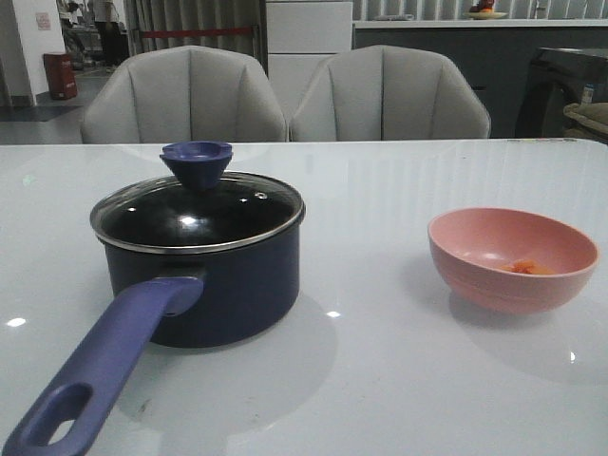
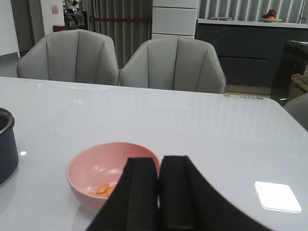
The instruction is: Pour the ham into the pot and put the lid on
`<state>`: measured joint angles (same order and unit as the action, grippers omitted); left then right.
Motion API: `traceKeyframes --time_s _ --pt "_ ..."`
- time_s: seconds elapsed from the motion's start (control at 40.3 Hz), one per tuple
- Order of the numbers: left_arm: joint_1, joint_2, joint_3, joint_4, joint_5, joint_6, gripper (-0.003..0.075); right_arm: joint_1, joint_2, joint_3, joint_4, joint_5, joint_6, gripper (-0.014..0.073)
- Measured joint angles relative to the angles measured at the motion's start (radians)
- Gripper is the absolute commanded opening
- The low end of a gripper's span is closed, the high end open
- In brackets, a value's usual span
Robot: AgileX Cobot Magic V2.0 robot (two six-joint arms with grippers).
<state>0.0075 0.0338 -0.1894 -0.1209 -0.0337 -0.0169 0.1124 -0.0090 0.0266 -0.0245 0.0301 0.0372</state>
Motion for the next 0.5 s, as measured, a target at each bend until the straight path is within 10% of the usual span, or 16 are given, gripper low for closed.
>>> traceKeyframes --time_s 0.496 --pt "-0.004 0.252 -0.303 0.018 0.526 0.0 0.0114 0.0 0.0 0.0 0.0 0.0 0.0 0.0161"
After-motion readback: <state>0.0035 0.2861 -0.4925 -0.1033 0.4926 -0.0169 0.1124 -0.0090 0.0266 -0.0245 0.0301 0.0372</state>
